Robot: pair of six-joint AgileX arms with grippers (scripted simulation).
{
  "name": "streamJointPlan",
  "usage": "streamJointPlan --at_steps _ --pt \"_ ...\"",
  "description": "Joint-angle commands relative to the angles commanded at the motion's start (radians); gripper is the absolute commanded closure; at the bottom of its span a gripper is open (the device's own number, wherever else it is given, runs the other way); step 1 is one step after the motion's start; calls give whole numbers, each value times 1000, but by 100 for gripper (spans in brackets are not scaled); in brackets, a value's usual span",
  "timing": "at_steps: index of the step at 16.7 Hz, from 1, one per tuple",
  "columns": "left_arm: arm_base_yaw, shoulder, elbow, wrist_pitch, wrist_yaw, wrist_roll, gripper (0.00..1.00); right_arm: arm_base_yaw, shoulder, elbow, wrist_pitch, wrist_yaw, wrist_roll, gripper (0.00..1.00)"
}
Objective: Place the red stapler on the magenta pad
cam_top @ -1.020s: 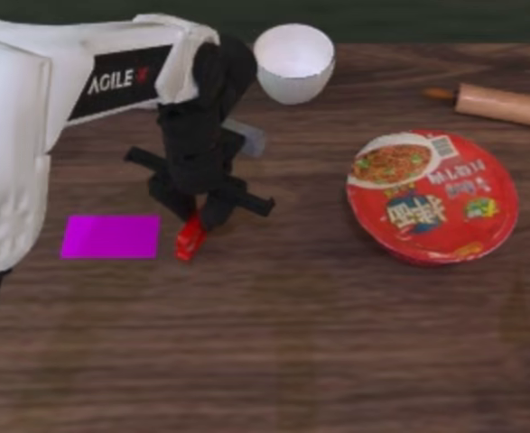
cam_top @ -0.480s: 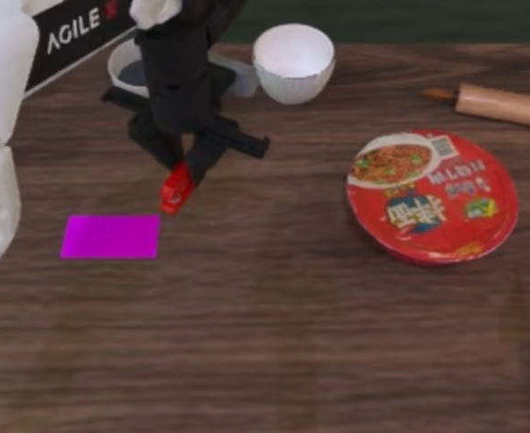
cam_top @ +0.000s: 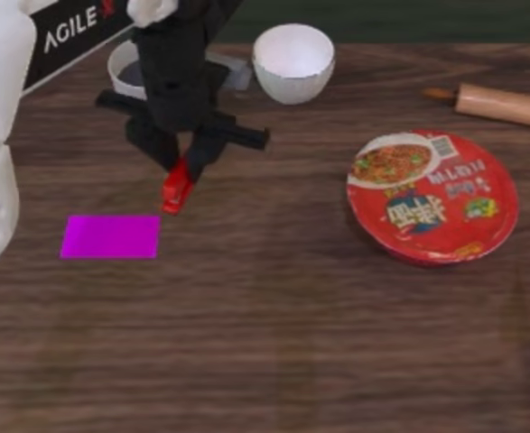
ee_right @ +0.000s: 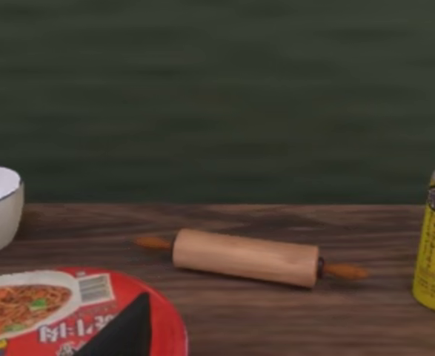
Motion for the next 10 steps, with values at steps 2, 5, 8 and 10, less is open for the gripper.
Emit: streamJointPlan --at_steps 2,5,8,10 --pt "15 1 2 -6 1 -115 100 0 0 0 0 0 0 0" --pt "48 -7 -8 -13 1 -359 100 0 0 0 0 0 0 0" --pt "90 -24 -35 -18 2 -668 100 0 0 0 0 0 0 0" --pt "119 -36 -55 -22 3 -896 100 0 0 0 0 0 0 0"
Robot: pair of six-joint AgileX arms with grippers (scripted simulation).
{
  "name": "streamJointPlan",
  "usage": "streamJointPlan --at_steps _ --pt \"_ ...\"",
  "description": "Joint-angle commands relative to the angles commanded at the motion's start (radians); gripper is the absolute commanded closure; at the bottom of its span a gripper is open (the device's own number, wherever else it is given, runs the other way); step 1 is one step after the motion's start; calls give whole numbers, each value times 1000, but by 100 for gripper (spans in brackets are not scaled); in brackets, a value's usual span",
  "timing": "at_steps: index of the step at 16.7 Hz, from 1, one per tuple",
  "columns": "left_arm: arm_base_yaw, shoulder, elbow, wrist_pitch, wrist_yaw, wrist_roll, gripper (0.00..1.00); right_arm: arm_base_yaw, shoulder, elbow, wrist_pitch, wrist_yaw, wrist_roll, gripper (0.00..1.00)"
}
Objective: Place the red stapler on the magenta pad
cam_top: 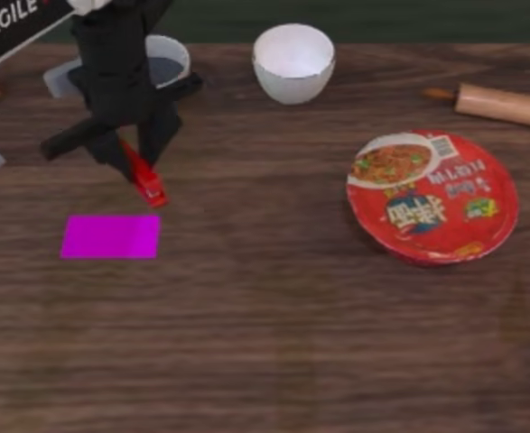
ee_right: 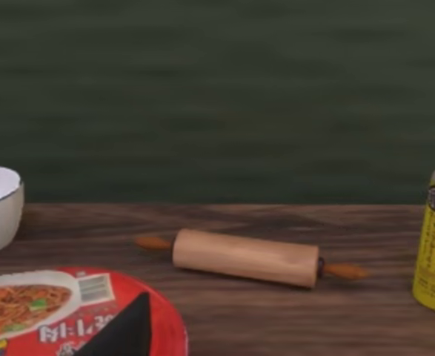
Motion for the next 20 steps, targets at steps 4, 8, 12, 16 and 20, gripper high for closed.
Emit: streamJointPlan --at_steps 4,8,12,16,20 --pt "56 -31 -40 -2 1 -424 100 0 0 0 0 0 0 0" --pt "102 -79 -79 13 3 -702 100 0 0 0 0 0 0 0" --pt "125 -111 -101 27 5 -812 100 0 0 0 0 0 0 0" --pt "119 -108 -99 26 5 -810 100 0 0 0 0 0 0 0" --pt "119 -97 -158 99 5 -807 100 0 0 0 0 0 0 0"
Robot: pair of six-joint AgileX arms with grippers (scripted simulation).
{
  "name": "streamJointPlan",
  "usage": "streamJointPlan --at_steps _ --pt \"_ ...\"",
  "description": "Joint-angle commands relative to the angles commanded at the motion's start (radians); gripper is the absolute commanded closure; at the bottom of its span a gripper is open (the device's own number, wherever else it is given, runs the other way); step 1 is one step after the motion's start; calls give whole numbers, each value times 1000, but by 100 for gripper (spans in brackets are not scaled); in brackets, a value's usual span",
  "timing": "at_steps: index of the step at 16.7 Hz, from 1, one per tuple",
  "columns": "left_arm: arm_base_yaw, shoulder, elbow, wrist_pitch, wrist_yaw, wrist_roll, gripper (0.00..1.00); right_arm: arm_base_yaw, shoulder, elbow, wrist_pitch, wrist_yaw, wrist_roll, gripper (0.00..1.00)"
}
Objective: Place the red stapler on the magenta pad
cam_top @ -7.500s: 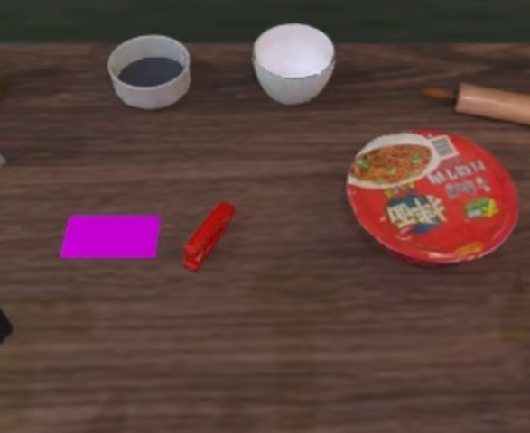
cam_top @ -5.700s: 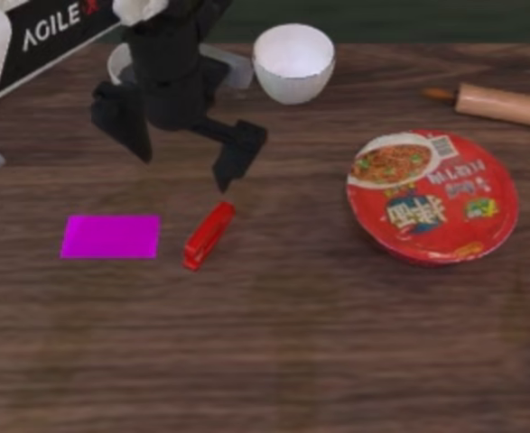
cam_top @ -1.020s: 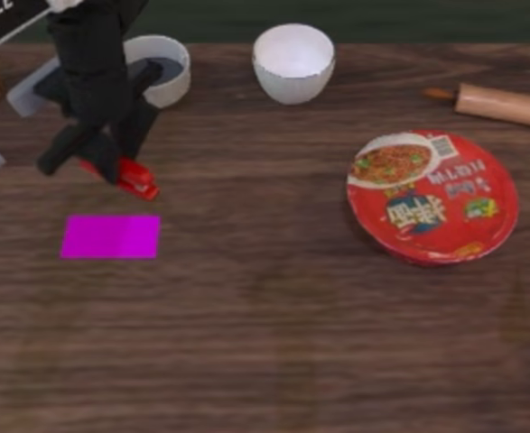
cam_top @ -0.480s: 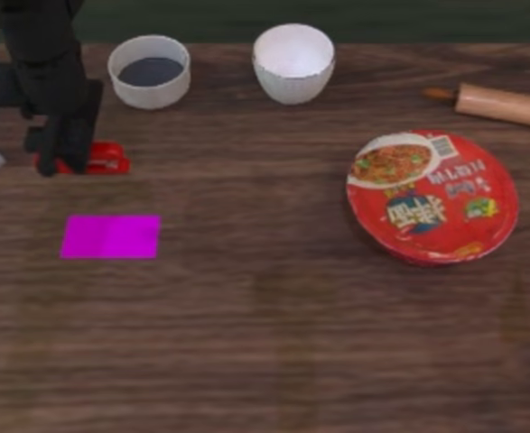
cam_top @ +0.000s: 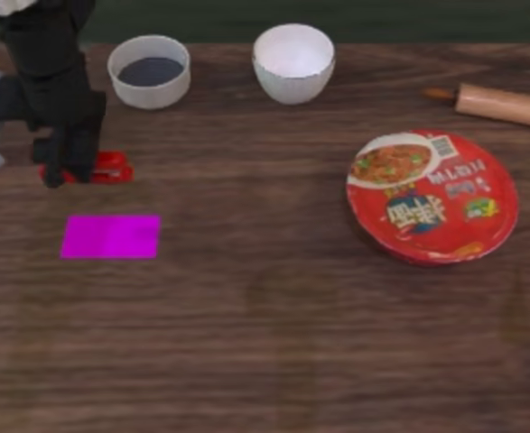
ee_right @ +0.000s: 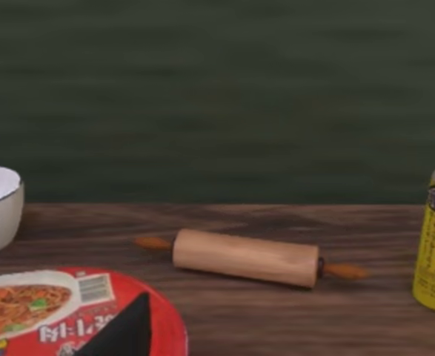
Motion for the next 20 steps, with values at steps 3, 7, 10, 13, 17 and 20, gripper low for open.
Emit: streamJointPlan --at_steps 3,7,10,13,17,20 --pt "4 26 -100 130 0 -2 100 0 0 0 0 0 0 0" --pt "6 56 -214 273 1 -4 100 0 0 0 0 0 0 0" --pt "6 60 -227 286 1 -4 100 0 0 0 0 0 0 0" --pt "6 60 -227 286 1 -4 92 0 0 0 0 0 0 0" --pt "6 60 -227 286 1 -4 62 0 0 0 0 0 0 0" --pt "6 60 -227 286 1 -4 40 0 0 0 0 0 0 0"
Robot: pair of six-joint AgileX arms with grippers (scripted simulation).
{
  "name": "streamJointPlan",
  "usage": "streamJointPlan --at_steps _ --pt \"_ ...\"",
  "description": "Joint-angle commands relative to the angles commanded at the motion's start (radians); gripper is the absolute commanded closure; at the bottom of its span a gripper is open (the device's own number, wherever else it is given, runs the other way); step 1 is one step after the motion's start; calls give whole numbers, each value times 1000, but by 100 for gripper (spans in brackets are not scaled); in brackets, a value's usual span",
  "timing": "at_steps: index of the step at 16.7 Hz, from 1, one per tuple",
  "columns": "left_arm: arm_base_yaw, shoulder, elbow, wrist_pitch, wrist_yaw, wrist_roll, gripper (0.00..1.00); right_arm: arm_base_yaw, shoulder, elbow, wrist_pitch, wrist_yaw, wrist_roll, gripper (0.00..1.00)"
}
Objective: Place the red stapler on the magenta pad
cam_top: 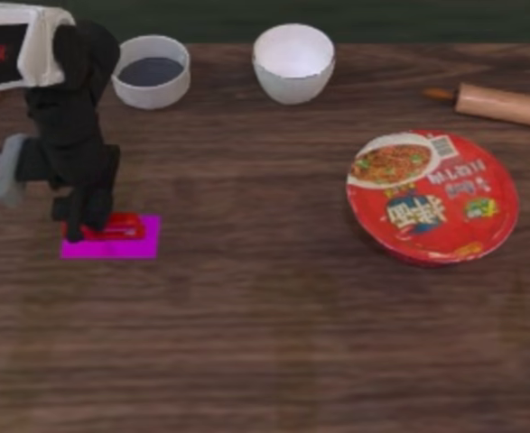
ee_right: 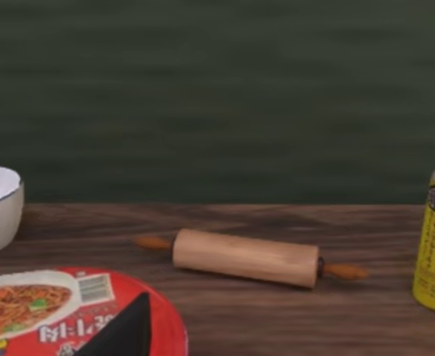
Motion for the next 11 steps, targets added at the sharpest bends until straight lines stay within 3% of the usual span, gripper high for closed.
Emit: streamJointPlan --at_steps 5,11 --pt "0 0 0 0 0 0 2 0 0 0 0 0 0 0" --pt "0 0 0 0 0 0 0 0 0 0 0 0 0 0"
